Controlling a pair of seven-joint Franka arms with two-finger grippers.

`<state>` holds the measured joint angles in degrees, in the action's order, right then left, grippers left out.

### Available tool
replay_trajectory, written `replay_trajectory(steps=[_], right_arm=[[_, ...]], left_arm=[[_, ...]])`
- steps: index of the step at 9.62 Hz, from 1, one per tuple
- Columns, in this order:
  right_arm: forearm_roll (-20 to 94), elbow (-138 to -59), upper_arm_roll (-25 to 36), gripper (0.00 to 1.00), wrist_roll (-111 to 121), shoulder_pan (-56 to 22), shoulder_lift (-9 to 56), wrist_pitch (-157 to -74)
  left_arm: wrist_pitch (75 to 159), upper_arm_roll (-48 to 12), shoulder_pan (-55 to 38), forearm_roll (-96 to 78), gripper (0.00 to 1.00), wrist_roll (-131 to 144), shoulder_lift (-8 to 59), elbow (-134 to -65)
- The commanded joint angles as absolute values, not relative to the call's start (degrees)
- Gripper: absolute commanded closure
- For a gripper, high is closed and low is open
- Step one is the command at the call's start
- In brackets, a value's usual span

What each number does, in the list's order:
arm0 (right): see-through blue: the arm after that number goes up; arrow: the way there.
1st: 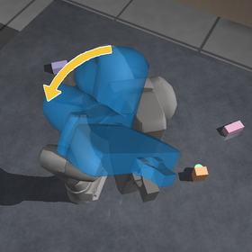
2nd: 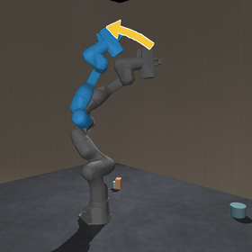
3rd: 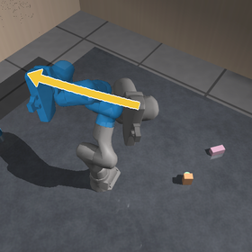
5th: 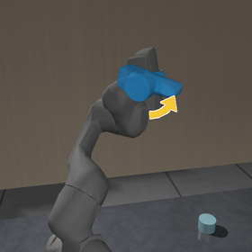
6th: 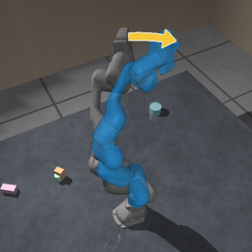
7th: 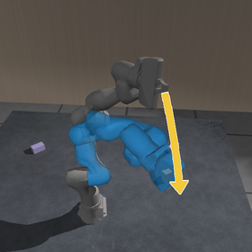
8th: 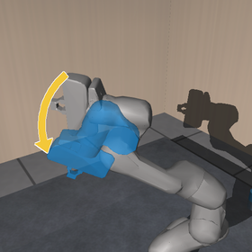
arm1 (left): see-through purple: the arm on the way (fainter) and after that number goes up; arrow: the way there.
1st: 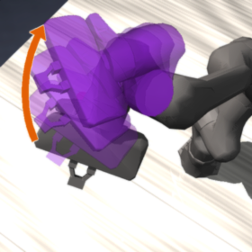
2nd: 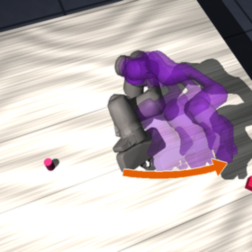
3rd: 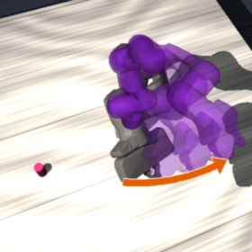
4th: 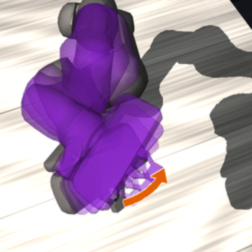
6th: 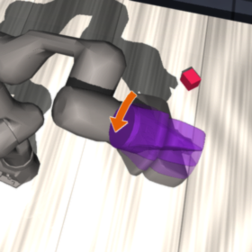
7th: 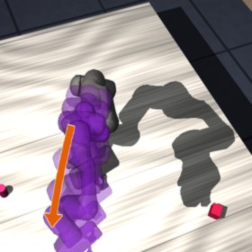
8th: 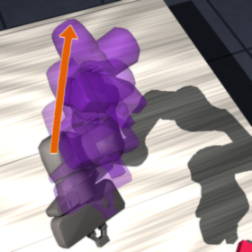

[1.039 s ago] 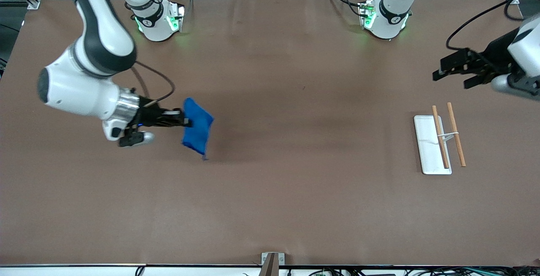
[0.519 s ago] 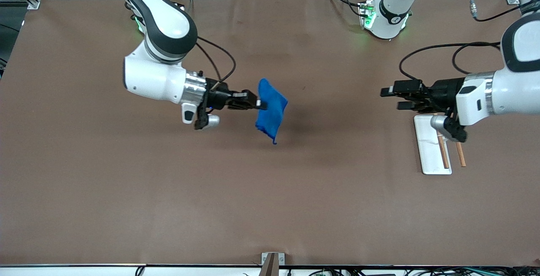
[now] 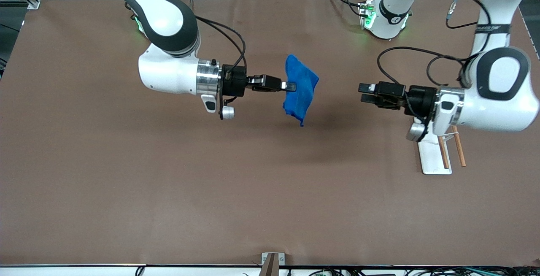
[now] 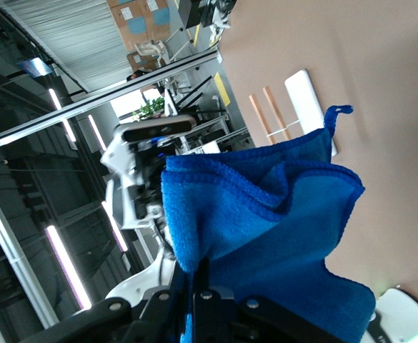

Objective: Right arm passes towel to left arm to hang
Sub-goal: 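Carry the towel to mid-table with the right gripper while the left gripper approaches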

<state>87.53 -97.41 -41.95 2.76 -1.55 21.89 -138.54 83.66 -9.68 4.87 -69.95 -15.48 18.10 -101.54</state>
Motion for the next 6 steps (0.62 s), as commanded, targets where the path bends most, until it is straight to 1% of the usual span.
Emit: replay_trajectory(steps=[1, 2, 3, 5, 6], right_arm=[[94.2, -95.8, -42.6, 1.00, 6.7, -2.7, 22.4, -138.8], [94.7, -95.8, -42.7, 1.00, 7.8, -2.8, 22.4, -138.8], [94.7, -95.8, -42.7, 1.00, 7.9, -2.9, 22.4, -138.8], [94.7, -95.8, -42.7, 1.00, 7.9, -2.9, 22.5, -138.8], [94.7, -95.8, -42.7, 1.00, 7.9, -2.9, 22.4, -138.8]], left_arm=[[77.6, -9.9, 5.1, -79.0, 0.02, -17.2, 24.6, -103.8], [74.0, -9.9, 5.2, -82.7, 0.05, -17.3, 27.3, -104.4], [71.5, -9.9, 5.1, -84.4, 0.07, -17.3, 29.0, -104.4], [68.8, -10.0, 4.7, -84.9, 0.20, -17.3, 29.5, -105.5], [68.6, -11.6, 5.0, -85.7, 0.21, -18.1, 30.5, -106.3]])
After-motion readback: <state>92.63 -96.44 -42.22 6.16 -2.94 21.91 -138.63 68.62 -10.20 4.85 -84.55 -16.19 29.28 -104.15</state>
